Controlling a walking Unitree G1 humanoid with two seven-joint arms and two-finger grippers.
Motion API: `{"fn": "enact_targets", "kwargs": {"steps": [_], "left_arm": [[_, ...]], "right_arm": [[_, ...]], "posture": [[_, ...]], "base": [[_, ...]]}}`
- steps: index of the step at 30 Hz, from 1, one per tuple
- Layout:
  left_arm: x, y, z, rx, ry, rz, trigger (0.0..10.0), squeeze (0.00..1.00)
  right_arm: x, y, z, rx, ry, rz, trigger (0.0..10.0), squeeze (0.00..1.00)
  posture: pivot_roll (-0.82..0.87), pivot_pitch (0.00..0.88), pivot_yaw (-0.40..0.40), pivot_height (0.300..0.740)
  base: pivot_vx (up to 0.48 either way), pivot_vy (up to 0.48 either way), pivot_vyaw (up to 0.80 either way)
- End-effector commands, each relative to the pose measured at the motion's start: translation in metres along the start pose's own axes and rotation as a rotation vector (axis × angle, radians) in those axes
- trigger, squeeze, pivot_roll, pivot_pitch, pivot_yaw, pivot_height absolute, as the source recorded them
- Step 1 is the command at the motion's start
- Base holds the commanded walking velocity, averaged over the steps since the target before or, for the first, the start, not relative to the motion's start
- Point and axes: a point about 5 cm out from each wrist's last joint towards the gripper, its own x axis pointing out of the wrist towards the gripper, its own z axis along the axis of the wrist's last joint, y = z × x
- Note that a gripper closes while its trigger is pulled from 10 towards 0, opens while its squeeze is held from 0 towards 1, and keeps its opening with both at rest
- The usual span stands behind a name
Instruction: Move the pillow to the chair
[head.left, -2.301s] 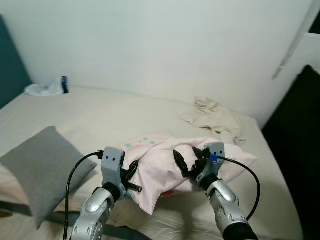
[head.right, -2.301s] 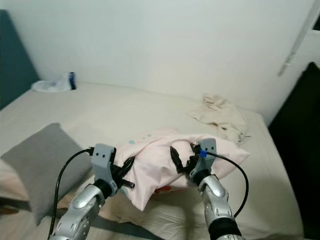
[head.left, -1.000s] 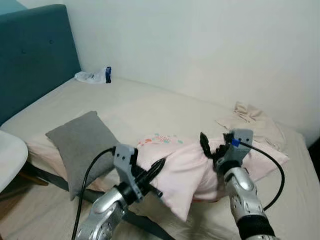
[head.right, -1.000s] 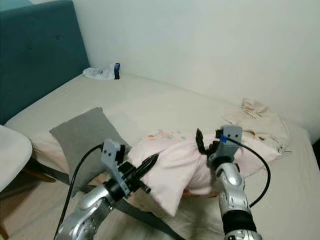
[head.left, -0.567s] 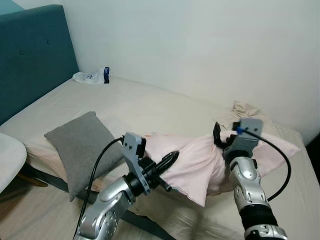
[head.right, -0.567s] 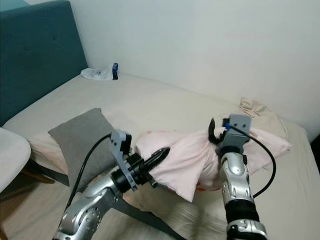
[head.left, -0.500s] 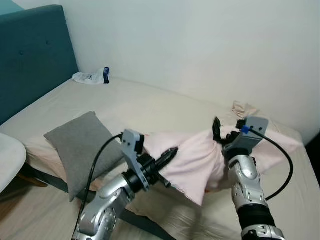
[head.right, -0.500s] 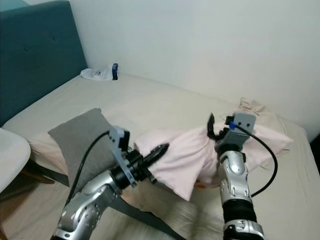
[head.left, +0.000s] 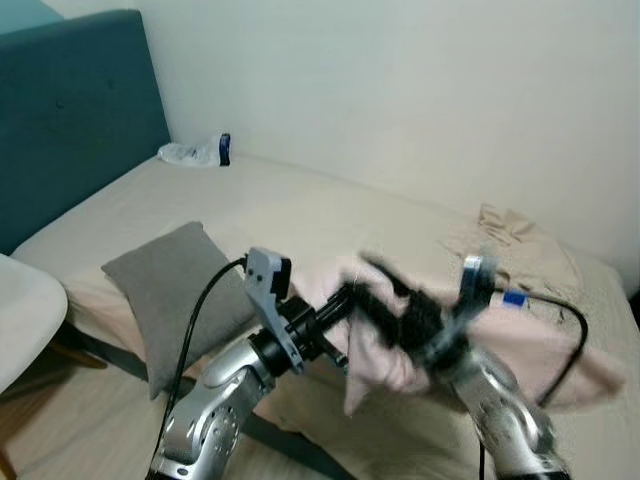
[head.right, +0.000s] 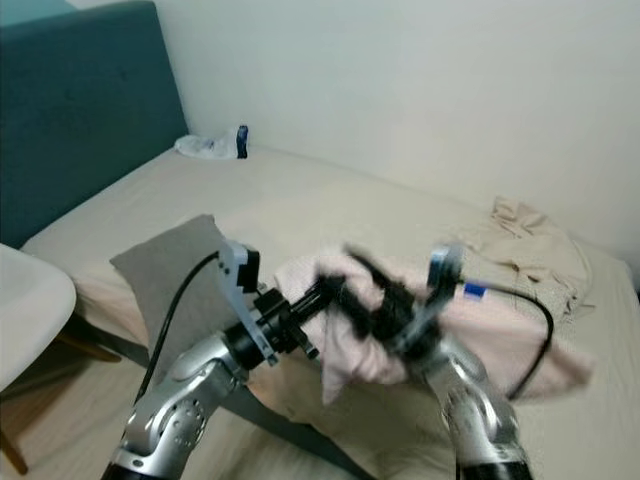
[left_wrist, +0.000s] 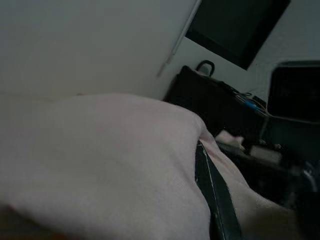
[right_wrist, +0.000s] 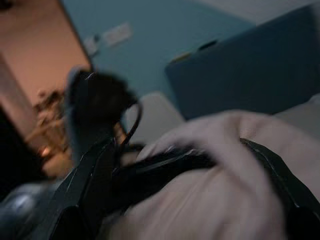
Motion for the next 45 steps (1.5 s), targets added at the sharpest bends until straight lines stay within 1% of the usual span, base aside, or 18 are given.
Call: {"fn": "enact_targets", "kwargs": {"steps": [1,4,5,7,13,16,18,20,22,24,27,28,30,34,36,40,43,45], "left_arm": [[0.010,-0.011,0.015,0.021,-0.083,-0.078,10.0,0.00],[0.010,-0.012,0.015,0.019,-0.081,-0.080,10.0,0.00],[0.010,-0.012,0.015,0.019,-0.081,-0.080,10.0,0.00],[0.011,-0.012,0.015,0.017,-0.080,-0.086,10.0,0.00],[0.012,-0.013,0.015,0.012,-0.076,-0.095,10.0,0.00],[0.012,-0.014,0.013,0.008,-0.070,-0.101,10.0,0.00],[0.012,-0.015,0.012,0.006,-0.065,-0.105,10.0,0.00],[0.012,-0.016,0.011,0.002,-0.063,-0.109,10.0,0.00],[0.012,-0.016,0.011,0.002,-0.063,-0.109,10.0,0.00],[0.013,-0.017,0.011,-0.001,-0.062,-0.111,10.0,0.00],[0.013,-0.017,0.011,-0.003,-0.059,-0.113,10.0,0.00],[0.013,-0.017,0.011,-0.003,-0.059,-0.113,10.0,0.00],[0.012,-0.017,0.010,-0.004,-0.059,-0.112,10.0,0.00],[0.012,-0.017,0.010,-0.006,-0.059,-0.109,10.0,0.00],[0.012,-0.017,0.010,-0.009,-0.061,-0.108,10.0,0.00],[0.012,-0.017,0.010,-0.011,-0.061,-0.108,10.0,0.00],[0.013,-0.018,0.009,-0.015,-0.062,-0.110,10.0,0.00],[0.013,-0.017,0.010,-0.015,-0.062,-0.110,10.0,0.00]], "right_arm": [[0.000,0.018,-0.022,0.088,0.124,0.142,10.0,0.00],[-0.018,0.024,-0.046,0.161,0.336,0.161,10.0,0.00],[-0.018,0.024,-0.046,0.161,0.336,0.161,10.0,0.00],[-0.035,0.030,-0.062,0.204,0.483,0.178,10.0,0.00],[-0.047,0.042,-0.065,0.256,0.557,0.229,10.0,0.00],[-0.048,0.044,-0.063,0.259,0.532,0.237,10.0,0.00],[-0.049,0.039,-0.061,0.209,0.522,0.201,10.0,0.00],[-0.051,0.027,-0.060,0.121,0.557,0.121,10.0,0.00],[-0.051,0.027,-0.060,0.121,0.557,0.121,10.0,0.00],[-0.054,0.020,-0.059,0.066,0.593,0.076,10.0,0.00],[-0.063,0.011,-0.051,-0.049,0.729,0.013,10.0,0.00],[-0.063,0.011,-0.051,-0.049,0.729,0.013,10.0,0.00],[-0.070,0.010,-0.043,-0.092,0.816,-0.004,10.0,0.00],[-0.077,0.017,-0.032,-0.106,0.905,0.019,10.0,0.00],[-0.083,0.021,-0.031,-0.115,0.997,0.028,10.0,0.00],[-0.090,0.020,-0.031,-0.138,1.087,0.012,10.0,0.00],[-0.099,0.005,-0.028,-0.251,1.229,-0.103,10.0,0.00],[-0.099,0.002,-0.027,-0.272,1.236,-0.123,10.0,0.00]], "posture": [[0.05,0.000,-0.056,0.740],[0.04,0.000,-0.055,0.740],[0.04,0.000,-0.055,0.740],[0.04,0.000,-0.051,0.740],[0.04,0.000,-0.044,0.740],[0.04,0.000,-0.043,0.740],[0.03,0.000,-0.041,0.740],[0.03,0.000,-0.040,0.740],[0.03,0.000,-0.040,0.740],[0.03,0.000,-0.038,0.740],[0.03,0.000,-0.037,0.740],[0.03,0.000,-0.037,0.740],[0.03,0.000,-0.038,0.740],[0.02,0.000,-0.037,0.740],[0.02,0.000,-0.040,0.740],[0.02,0.000,-0.040,0.740],[0.02,0.000,-0.041,0.740],[0.02,0.000,-0.041,0.740]], "base": [[0.000,0.000,0.00],[0.000,0.000,0.00],[0.000,0.000,0.00],[0.000,0.000,0.00],[0.000,0.000,0.00],[0.000,0.000,0.00],[0.000,0.000,0.00],[0.000,0.000,0.00],[0.000,0.000,0.00],[0.000,0.000,0.00],[0.000,0.000,0.00],[0.000,0.000,0.00],[0.000,0.000,0.00],[0.000,0.000,0.00],[0.000,0.000,0.00],[0.000,0.000,0.00],[0.000,0.000,0.00],[0.000,0.000,0.00]]}}
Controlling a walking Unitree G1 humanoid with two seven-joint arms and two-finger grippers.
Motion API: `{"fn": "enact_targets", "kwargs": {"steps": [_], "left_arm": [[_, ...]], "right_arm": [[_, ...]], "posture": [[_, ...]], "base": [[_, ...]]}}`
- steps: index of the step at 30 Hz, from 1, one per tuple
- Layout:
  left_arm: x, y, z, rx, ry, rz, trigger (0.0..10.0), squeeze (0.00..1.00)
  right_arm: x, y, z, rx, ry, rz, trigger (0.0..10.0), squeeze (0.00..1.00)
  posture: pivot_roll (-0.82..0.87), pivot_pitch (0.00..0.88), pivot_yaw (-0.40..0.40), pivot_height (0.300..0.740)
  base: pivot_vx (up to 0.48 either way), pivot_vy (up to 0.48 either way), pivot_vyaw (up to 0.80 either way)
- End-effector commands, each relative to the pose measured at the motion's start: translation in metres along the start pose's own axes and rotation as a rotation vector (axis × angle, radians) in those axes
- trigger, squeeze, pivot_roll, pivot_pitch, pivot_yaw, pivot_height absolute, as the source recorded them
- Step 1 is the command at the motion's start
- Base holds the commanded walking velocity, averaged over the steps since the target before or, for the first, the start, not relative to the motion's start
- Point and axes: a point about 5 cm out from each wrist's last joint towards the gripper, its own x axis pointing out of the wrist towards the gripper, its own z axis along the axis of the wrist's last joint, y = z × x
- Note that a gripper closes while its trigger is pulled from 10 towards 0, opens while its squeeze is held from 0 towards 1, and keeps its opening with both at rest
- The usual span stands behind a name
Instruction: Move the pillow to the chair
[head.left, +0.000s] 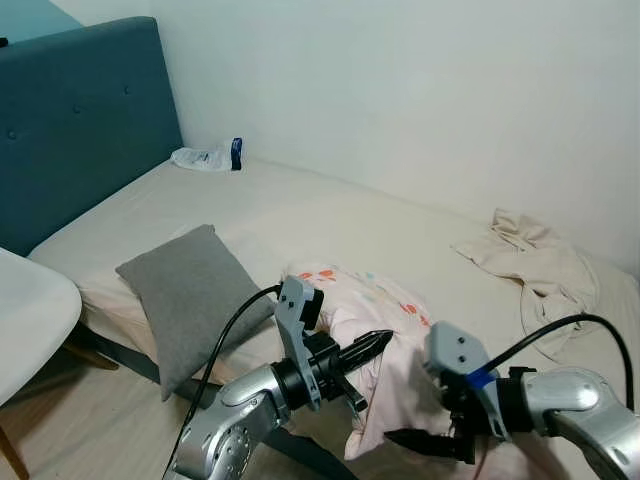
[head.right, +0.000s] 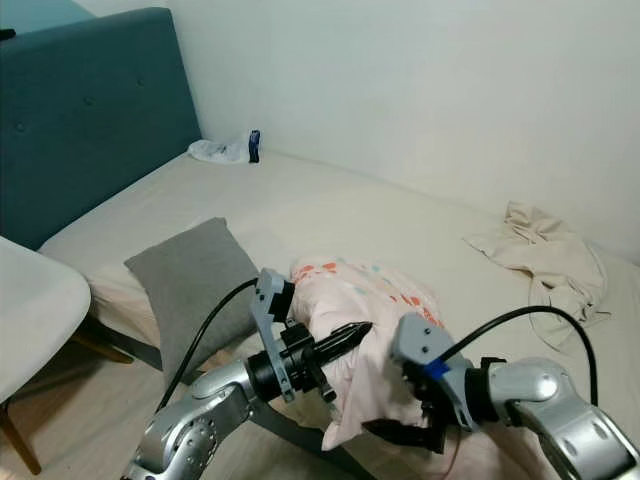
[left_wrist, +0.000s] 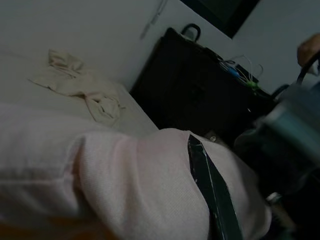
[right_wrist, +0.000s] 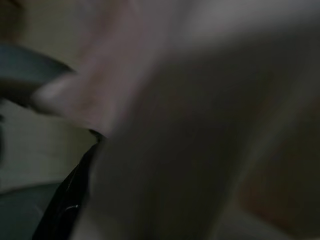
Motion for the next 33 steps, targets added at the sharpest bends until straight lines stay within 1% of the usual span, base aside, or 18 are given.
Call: {"fn": "enact_targets", "kwargs": {"steps": [1,3,6,7,8,9,12,16,20,21,22,24,26,27,30,31,32,33], "left_arm": [[0.008,-0.008,0.042,0.106,-0.198,-0.053,10.0,0.00],[0.008,-0.008,0.042,0.106,-0.199,-0.052,10.0,0.00],[0.008,-0.008,0.043,0.104,-0.204,-0.052,10.0,0.00],[0.008,-0.008,0.043,0.103,-0.206,-0.054,10.0,0.00],[0.008,-0.008,0.044,0.102,-0.208,-0.054,10.0,0.00],[0.008,-0.008,0.044,0.101,-0.209,-0.054,10.0,0.00],[0.008,-0.009,0.045,0.100,-0.212,-0.055,10.0,0.00],[0.008,-0.009,0.045,0.099,-0.212,-0.054,10.0,0.00],[0.008,-0.008,0.044,0.099,-0.210,-0.054,10.0,0.00],[0.009,-0.008,0.044,0.099,-0.209,-0.053,10.0,0.00],[0.009,-0.008,0.044,0.099,-0.209,-0.053,10.0,0.00],[0.009,-0.007,0.044,0.100,-0.206,-0.052,10.0,0.00],[0.010,-0.006,0.043,0.104,-0.204,-0.045,10.0,0.00],[0.010,-0.006,0.043,0.104,-0.204,-0.045,10.0,0.00],[0.010,0.000,0.045,0.116,-0.213,0.002,10.0,0.00],[0.010,0.000,0.045,0.116,-0.213,0.002,10.0,0.00],[0.011,0.002,0.047,0.118,-0.223,0.017,10.0,0.00],[0.011,0.002,0.047,0.118,-0.223,0.017,10.0,0.00]], "right_arm": [[0.010,0.009,-0.036,0.103,0.181,0.020,10.0,0.00],[0.013,0.002,-0.034,0.088,0.196,-0.041,10.0,0.00],[0.026,-0.005,-0.033,0.052,0.202,-0.111,10.0,0.00],[0.033,-0.009,-0.033,0.044,0.199,-0.153,7.4,0.00],[0.037,-0.013,-0.032,0.041,0.193,-0.190,1.3,0.00],[0.042,-0.016,-0.030,0.050,0.172,-0.229,0.0,0.00],[0.056,-0.020,-0.018,0.052,0.075,-0.293,0.0,0.00],[0.062,-0.023,-0.012,0.045,0.039,-0.331,0.0,0.00],[0.065,-0.025,0.003,0.013,-0.057,-0.351,0.0,0.00],[0.065,-0.024,0.009,0.008,-0.109,-0.328,0.0,0.00],[0.065,-0.024,0.009,0.008,-0.109,-0.328,0.0,0.00],[0.060,-0.018,0.023,0.029,-0.246,-0.249,0.0,0.00],[0.057,-0.017,0.032,0.056,-0.342,-0.215,0.0,0.00],[0.057,-0.017,0.032,0.056,-0.342,-0.215,0.0,0.00],[0.044,-0.026,0.050,0.126,-0.532,-0.241,0.0,0.00],[0.044,-0.026,0.050,0.126,-0.532,-0.241,0.0,0.00],[0.040,-0.031,0.055,0.147,-0.582,-0.269,0.0,0.00],[0.040,-0.031,0.055,0.147,-0.582,-0.269,0.0,0.00]], "posture": [[0.02,0.000,-0.040,0.740],[0.02,0.000,-0.042,0.740],[0.02,0.000,-0.043,0.740],[0.02,0.000,-0.042,0.740],[0.02,0.000,-0.043,0.740],[0.02,0.000,-0.042,0.740],[0.02,0.000,-0.042,0.740],[0.02,0.001,-0.041,0.740],[0.02,0.000,-0.039,0.740],[0.02,0.000,-0.037,0.740],[0.02,0.000,-0.037,0.740],[0.02,0.000,-0.037,0.740],[0.02,0.000,-0.037,0.740],[0.02,0.000,-0.037,0.740],[0.01,0.000,-0.038,0.740],[0.01,0.000,-0.038,0.740],[0.01,0.000,-0.040,0.740],[0.01,0.000,-0.040,0.740]], "base": [[0.000,0.000,0.00],[0.000,0.000,0.00],[0.000,0.000,0.00],[0.000,0.000,0.00],[0.000,0.000,0.00],[0.000,0.000,0.00],[0.000,0.000,0.00],[0.000,0.000,0.00],[0.000,0.000,0.00],[0.000,0.000,0.00],[0.000,0.000,0.00],[0.000,0.000,0.00],[0.000,0.000,0.00],[0.000,0.000,0.00],[0.000,0.000,0.00],[0.000,0.000,0.00],[0.000,0.000,0.00],[0.000,0.000,0.00]]}}
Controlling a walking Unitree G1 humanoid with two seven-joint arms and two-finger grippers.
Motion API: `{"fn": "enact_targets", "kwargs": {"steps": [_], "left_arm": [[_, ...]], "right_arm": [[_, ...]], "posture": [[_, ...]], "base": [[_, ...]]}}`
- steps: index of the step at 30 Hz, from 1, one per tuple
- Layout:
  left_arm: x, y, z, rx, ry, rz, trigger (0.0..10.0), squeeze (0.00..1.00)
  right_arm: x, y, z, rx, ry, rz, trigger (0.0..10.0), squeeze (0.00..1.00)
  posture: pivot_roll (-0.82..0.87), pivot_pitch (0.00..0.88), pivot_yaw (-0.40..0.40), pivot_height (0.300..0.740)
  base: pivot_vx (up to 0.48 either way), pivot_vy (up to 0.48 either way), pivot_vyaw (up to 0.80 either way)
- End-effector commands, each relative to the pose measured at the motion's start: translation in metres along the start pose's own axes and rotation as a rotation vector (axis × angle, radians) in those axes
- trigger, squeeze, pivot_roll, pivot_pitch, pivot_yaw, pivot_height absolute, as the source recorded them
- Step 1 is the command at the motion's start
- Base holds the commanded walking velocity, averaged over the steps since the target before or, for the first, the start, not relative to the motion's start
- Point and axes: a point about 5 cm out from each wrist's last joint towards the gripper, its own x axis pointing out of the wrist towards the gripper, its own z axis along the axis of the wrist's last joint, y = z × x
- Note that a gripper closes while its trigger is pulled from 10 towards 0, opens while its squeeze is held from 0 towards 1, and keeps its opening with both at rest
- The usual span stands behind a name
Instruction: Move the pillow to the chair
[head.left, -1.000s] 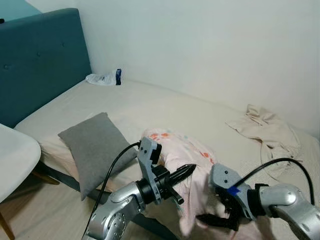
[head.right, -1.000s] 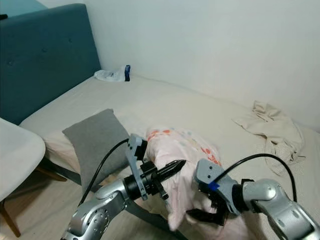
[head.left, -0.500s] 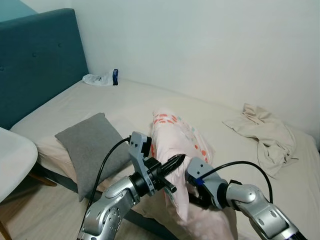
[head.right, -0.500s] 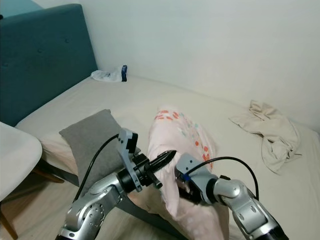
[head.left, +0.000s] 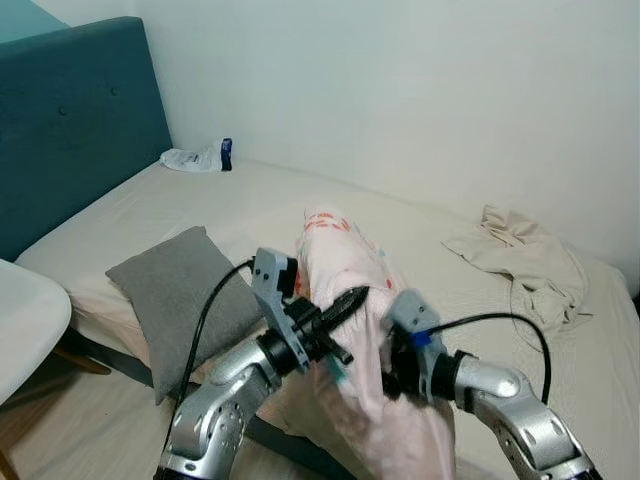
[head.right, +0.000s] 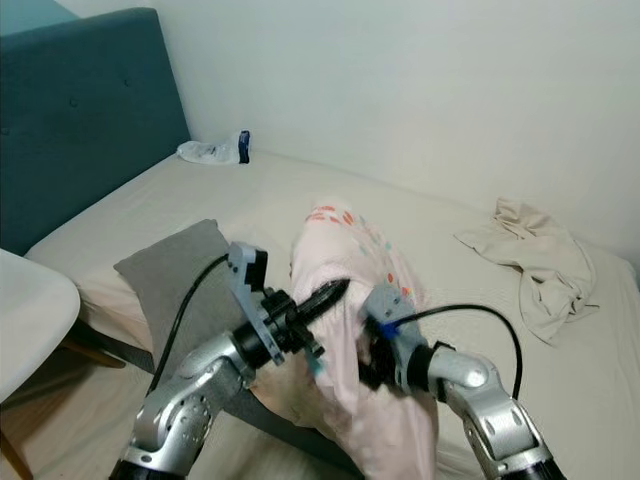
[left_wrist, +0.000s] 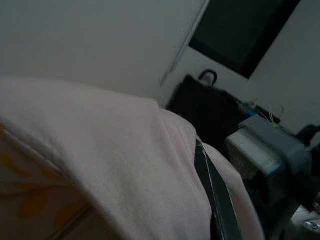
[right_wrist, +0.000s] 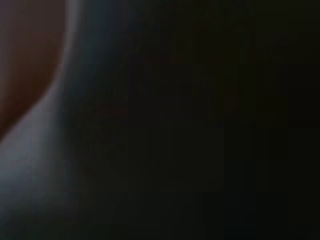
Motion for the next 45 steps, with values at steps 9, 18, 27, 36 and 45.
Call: {"fn": "enact_targets", "kwargs": {"steps": [9,18,27,36,45], "left_arm": [[0.010,-0.003,0.025,-0.040,-0.154,-0.024,10.0,1.00],[0.007,0.003,0.025,-0.041,-0.163,0.006,10.0,1.00],[-0.004,0.019,0.018,-0.027,-0.143,0.116,10.0,1.00],[-0.007,0.018,0.013,-0.033,-0.130,0.131,10.0,1.00],[-0.023,0.016,-0.027,-0.056,0.055,0.119,10.0,1.00]], "right_arm": [[-0.008,-0.047,0.046,-0.009,-0.279,-0.302,0.0,0.00],[-0.015,-0.061,0.059,-0.012,-0.356,-0.403,0.0,0.00],[-0.039,-0.099,0.086,-0.038,-0.447,-0.608,0.0,0.00],[-0.044,-0.115,0.059,-0.111,-0.220,-0.789,0.0,0.00],[-0.052,-0.122,0.009,-0.107,0.076,-0.880,0.0,0.00]], "posture": [[0.02,0.000,-0.050,0.740],[0.02,0.000,-0.051,0.740],[0.02,0.000,-0.057,0.740],[0.04,0.000,-0.062,0.740],[0.03,0.006,-0.055,0.740]], "base": [[0.000,0.000,0.00],[0.000,0.000,0.00],[0.000,0.000,0.00],[0.000,0.000,0.00],[0.000,0.000,0.00]]}}
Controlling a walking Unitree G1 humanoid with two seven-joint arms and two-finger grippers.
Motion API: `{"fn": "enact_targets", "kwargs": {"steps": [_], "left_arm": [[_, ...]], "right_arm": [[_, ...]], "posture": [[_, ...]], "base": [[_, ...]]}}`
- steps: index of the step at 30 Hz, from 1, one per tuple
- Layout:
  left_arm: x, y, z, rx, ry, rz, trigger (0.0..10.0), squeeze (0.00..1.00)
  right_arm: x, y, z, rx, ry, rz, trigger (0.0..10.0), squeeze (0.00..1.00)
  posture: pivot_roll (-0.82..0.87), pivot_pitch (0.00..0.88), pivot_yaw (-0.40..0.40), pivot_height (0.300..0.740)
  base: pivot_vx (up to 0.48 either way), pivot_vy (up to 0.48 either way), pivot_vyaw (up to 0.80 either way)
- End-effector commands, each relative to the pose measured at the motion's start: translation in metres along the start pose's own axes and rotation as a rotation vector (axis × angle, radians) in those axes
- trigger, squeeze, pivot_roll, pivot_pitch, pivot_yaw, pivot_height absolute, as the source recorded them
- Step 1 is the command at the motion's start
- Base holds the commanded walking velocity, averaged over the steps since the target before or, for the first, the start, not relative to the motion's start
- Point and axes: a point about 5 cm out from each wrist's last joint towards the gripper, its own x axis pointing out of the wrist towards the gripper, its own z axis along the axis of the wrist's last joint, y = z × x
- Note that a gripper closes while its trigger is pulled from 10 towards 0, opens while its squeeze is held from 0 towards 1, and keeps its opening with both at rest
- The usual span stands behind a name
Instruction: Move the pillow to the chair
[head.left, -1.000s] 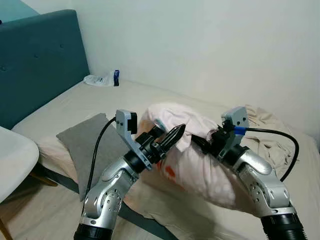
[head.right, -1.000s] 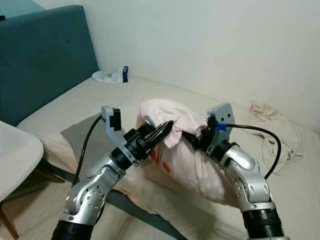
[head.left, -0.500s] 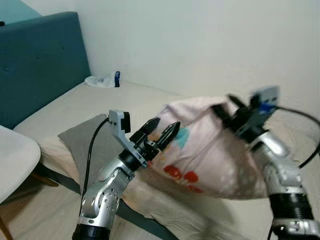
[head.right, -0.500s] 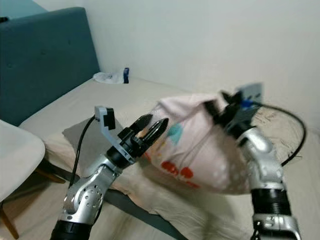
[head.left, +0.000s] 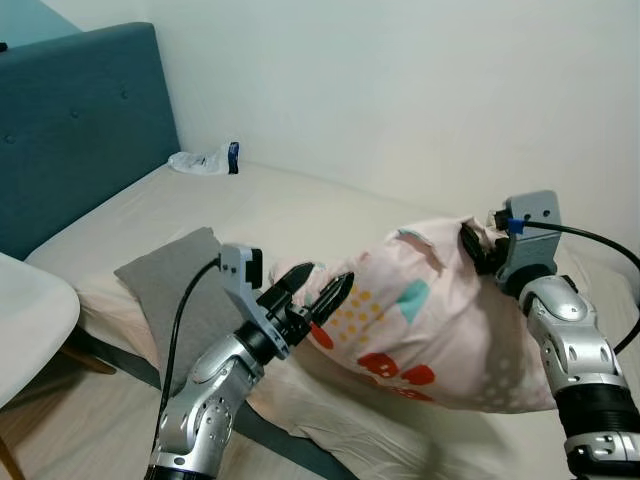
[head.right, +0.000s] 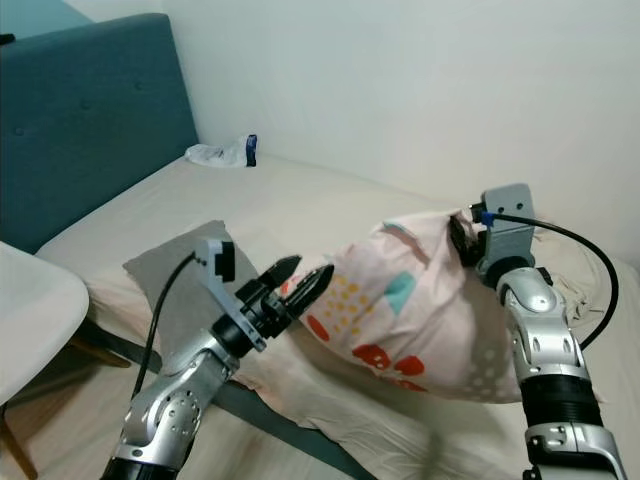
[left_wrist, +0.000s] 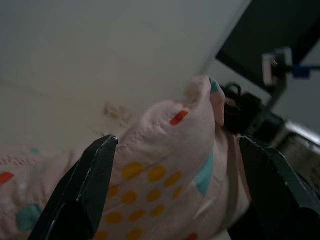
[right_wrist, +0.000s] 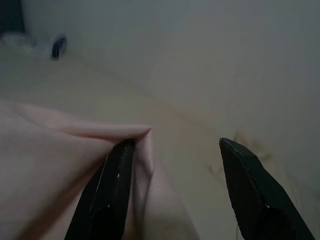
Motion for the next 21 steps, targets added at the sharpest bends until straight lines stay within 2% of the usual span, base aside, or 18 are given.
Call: {"fn": "enact_targets", "kwargs": {"steps": [1,5,8,9,10,11,12,13,14,15,16,18,19,21], "left_arm": [[-0.003,-0.002,-0.013,-0.017,0.047,-0.005,10.0,1.00],[-0.008,-0.003,-0.019,-0.016,0.090,-0.005,10.0,1.00],[-0.017,-0.004,-0.034,-0.001,0.205,-0.023,10.0,1.00],[-0.017,-0.004,-0.034,-0.001,0.205,-0.023,10.0,1.00],[-0.021,-0.004,-0.042,0.013,0.267,-0.031,10.0,1.00],[-0.026,-0.004,-0.050,0.037,0.332,-0.041,10.0,0.96],[-0.026,-0.004,-0.050,0.037,0.332,-0.041,10.0,0.96],[-0.030,-0.003,-0.056,0.052,0.380,-0.046,10.0,0.92],[-0.033,-0.004,-0.060,0.068,0.410,-0.049,10.0,0.80],[-0.033,-0.004,-0.060,0.068,0.410,-0.049,10.0,0.80],[-0.034,-0.004,-0.061,0.074,0.416,-0.054,10.0,0.78],[-0.033,-0.006,-0.060,0.068,0.407,-0.058,10.0,0.78],[-0.032,-0.006,-0.059,0.066,0.396,-0.058,10.0,0.78],[-0.031,-0.007,-0.058,0.064,0.389,-0.058,10.0,0.78]], "right_arm": [[-0.004,0.006,-0.023,-0.011,0.105,0.013,0.0,0.00],[-0.006,0.019,-0.044,-0.006,0.183,0.014,0.0,0.00],[-0.006,0.022,-0.049,-0.009,0.196,0.006,0.0,0.00],[-0.006,0.022,-0.049,-0.009,0.196,0.006,0.0,0.00],[-0.006,0.022,-0.050,-0.009,0.196,0.003,0.0,0.00],[-0.005,0.022,-0.051,-0.005,0.201,0.001,0.0,0.00],[-0.005,0.022,-0.051,-0.005,0.201,0.001,0.0,0.00],[-0.005,0.022,-0.052,0.009,0.208,-0.001,0.0,0.00],[-0.005,0.023,-0.054,0.024,0.214,-0.003,7.3,0.00],[-0.005,0.023,-0.054,0.024,0.214,-0.003,7.3,0.00],[-0.006,0.023,-0.056,0.029,0.232,-0.003,10.0,0.00],[-0.006,0.024,-0.058,0.042,0.241,0.001,10.0,0.00],[-0.007,0.025,-0.059,0.049,0.248,0.003,0.0,0.00],[-0.007,0.026,-0.061,0.054,0.256,0.012,0.0,0.00]], "posture": [[0.03,0.006,-0.055,0.740],[0.04,0.012,-0.055,0.740],[0.04,0.017,-0.055,0.740],[0.04,0.017,-0.055,0.740],[0.04,0.019,-0.056,0.740],[0.04,0.020,-0.055,0.740],[0.04,0.020,-0.055,0.740],[0.04,0.022,-0.054,0.740],[0.05,0.023,-0.054,0.740],[0.05,0.023,-0.054,0.740],[0.05,0.024,-0.055,0.740],[0.05,0.026,-0.055,0.740],[0.05,0.026,-0.054,0.740],[0.05,0.027,-0.055,0.740]], "base": [[0.000,0.000,0.00],[0.000,0.000,0.00],[0.000,0.000,0.00],[0.000,0.000,0.00],[0.000,0.000,0.00],[0.000,0.000,0.00],[0.000,0.000,0.00],[0.000,0.000,0.00],[0.000,0.000,0.00],[0.000,0.000,0.00],[0.000,0.000,0.00],[0.000,0.000,0.00],[0.000,0.000,0.00],[0.000,0.000,0.00]]}}
